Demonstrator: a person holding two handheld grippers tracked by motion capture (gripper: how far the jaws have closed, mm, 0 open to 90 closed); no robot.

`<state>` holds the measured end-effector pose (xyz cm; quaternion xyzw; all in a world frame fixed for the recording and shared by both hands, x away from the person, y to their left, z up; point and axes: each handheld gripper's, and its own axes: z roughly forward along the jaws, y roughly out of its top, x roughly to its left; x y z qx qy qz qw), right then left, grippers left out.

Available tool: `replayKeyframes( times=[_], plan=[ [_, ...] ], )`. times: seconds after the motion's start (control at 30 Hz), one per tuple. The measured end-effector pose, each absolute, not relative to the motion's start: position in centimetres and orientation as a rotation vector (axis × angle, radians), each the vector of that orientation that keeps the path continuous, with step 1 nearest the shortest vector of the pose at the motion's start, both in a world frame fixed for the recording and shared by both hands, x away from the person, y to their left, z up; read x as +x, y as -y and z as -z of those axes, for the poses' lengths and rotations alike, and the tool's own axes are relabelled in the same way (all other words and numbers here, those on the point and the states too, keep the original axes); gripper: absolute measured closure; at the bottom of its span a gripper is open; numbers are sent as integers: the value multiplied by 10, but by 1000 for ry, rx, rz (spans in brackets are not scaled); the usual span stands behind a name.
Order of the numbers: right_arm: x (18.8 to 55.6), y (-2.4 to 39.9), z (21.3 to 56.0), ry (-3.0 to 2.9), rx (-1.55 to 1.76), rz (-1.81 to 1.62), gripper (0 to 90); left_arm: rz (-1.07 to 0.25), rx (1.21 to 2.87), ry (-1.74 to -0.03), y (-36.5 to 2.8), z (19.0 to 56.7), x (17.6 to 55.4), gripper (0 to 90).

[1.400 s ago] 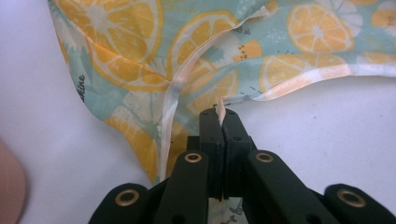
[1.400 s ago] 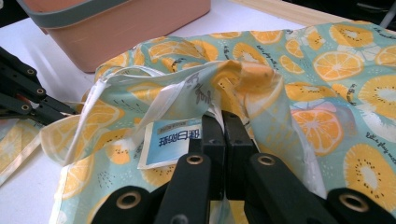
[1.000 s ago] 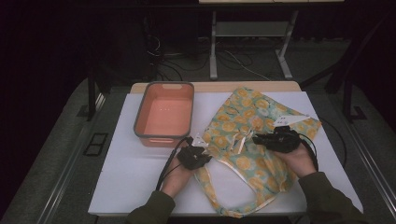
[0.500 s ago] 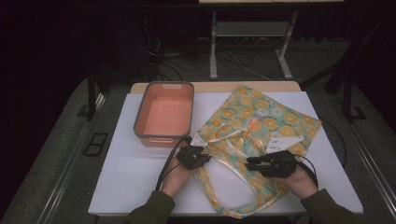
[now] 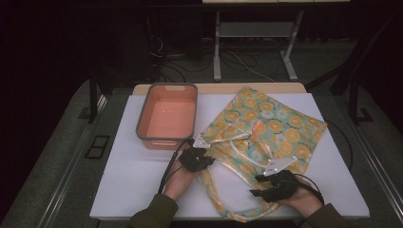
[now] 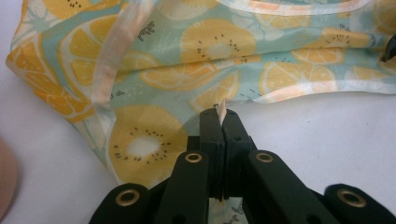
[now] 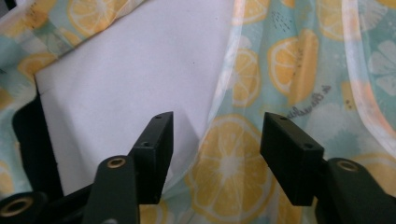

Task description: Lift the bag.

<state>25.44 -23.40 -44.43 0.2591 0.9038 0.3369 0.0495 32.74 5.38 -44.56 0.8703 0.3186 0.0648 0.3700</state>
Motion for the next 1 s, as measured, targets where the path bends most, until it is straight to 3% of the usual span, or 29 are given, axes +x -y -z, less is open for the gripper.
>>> replayKeyframes(
  times=[0.1, 0.37, 1.0],
  plan=[
    [252, 232, 444, -2734, 748, -971, 500, -164, 2231, -819, -54, 446, 327, 890],
    [259, 238, 442, -2688, 792, -936, 878, -158, 2213, -811, -54, 443, 326, 890],
    [290, 276, 411, -2483, 886, -1123, 895, -164, 2050, -767, -52, 412, 331, 891]
  ],
)
